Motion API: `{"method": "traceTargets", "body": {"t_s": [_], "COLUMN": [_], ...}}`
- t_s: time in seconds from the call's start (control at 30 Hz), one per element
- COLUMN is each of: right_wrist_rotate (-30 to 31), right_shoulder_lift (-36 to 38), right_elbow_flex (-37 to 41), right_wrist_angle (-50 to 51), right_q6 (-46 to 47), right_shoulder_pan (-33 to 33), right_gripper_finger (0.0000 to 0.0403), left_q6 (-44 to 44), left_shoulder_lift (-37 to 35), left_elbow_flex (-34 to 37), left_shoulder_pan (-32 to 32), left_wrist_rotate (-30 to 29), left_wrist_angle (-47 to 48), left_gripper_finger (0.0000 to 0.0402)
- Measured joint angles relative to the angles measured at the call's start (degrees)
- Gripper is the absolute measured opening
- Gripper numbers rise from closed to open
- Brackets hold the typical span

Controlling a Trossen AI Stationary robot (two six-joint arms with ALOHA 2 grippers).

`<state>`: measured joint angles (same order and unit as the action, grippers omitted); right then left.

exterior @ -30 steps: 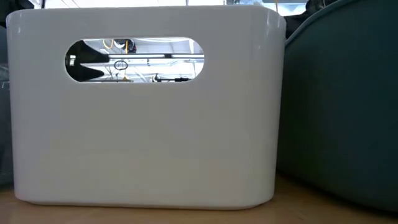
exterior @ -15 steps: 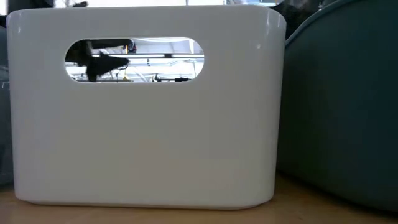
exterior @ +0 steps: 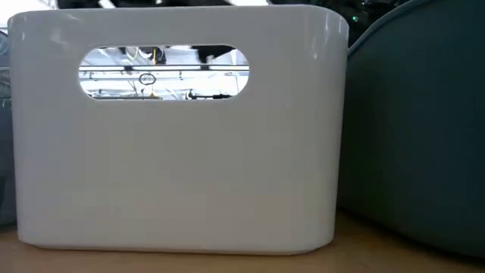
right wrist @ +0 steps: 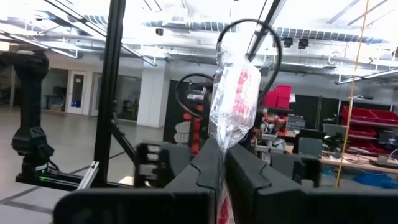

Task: Pick & Place Travel size toiletries
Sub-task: Put the red toothbrush into the black bin

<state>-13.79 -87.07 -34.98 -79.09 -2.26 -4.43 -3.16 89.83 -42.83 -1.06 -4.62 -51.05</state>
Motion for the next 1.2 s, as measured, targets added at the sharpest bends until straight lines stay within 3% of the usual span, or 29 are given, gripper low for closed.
{"method": "traceTargets", "body": {"t_s": [0.2,0.53,0.67,0.9,1.1,1.2], "right_wrist_rotate": [0.0,0.0,-0.1,-0.2,0.2,0.1], "right_shoulder_lift": [0.0,0.0,0.0,0.1,1.4,4.3], "right_elbow_flex": [0.0,0.2,0.2,0.2,0.5,1.1], "right_wrist_angle": [-0.8,-1.1,-0.6,0.4,3.0,6.9], "right_q6": [0.0,0.0,0.0,0.0,2.9,2.3], "right_shoulder_pan": [0.0,0.0,0.0,0.0,0.0,0.0], "right_gripper_finger": [0.0004,0.0004,0.0004,0.0013,0.0048,0.0082], "left_q6": [0.2,0.0,-0.8,-1.8,-4.6,-5.3], "left_shoulder_lift": [6.1,10.5,10.1,8.4,3.4,-1.7], "left_elbow_flex": [-7.2,-11.4,-11.4,-11.4,-11.4,-11.4], "left_shoulder_pan": [0.0,0.5,0.5,0.6,-0.2,-1.6], "left_wrist_rotate": [5.9,4.2,4.4,6.1,2.6,-2.2], "left_wrist_angle": [0.3,0.3,0.4,3.5,13.7,25.0], "left_gripper_finger": [0.0305,0.0292,0.022,0.0023,0.001,0.0009]}}
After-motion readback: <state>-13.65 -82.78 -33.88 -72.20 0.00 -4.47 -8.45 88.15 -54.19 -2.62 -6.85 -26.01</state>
